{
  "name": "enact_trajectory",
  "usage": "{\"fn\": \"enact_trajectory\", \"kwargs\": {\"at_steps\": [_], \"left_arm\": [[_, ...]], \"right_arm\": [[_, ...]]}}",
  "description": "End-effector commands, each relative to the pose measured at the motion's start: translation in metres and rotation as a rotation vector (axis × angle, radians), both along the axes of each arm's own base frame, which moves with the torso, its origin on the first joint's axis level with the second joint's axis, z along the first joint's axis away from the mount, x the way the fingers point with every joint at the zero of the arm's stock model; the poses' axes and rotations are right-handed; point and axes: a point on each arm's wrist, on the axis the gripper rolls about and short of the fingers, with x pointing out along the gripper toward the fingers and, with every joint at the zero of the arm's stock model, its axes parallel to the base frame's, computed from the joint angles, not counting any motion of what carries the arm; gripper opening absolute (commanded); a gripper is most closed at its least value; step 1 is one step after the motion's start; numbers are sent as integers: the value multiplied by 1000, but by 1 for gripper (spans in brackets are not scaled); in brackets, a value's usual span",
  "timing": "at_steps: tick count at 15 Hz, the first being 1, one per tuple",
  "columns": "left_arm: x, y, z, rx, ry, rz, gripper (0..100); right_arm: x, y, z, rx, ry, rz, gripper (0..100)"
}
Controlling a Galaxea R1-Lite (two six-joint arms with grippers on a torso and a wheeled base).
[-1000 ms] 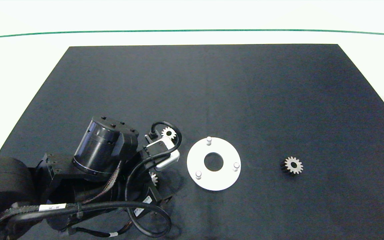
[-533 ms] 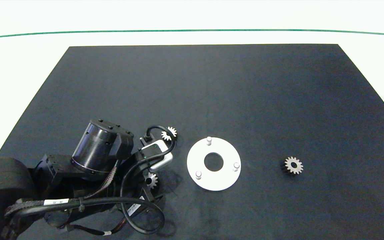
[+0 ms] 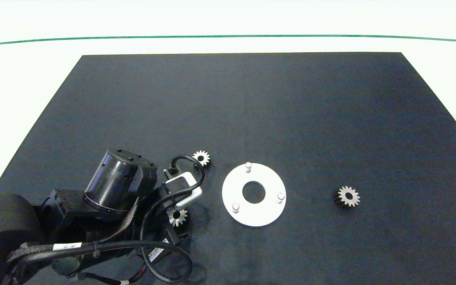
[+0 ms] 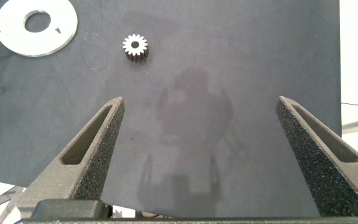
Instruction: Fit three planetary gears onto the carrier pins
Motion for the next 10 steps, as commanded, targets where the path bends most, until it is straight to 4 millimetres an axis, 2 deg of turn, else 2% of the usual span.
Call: {"fn": "enact_trajectory", "kwargs": {"at_steps": [1,4,10], "left_arm": [[-2,1,-2,4,7,0,68],[1,-2,1,-11,-1,5,62],[6,-7,-8,-12,-4,2,50]], "right_arm": [[0,0,0,-2,4,0,100],[1,0,0,-1,7,-1,100],[0,0,1,-2,1,2,100]]}}
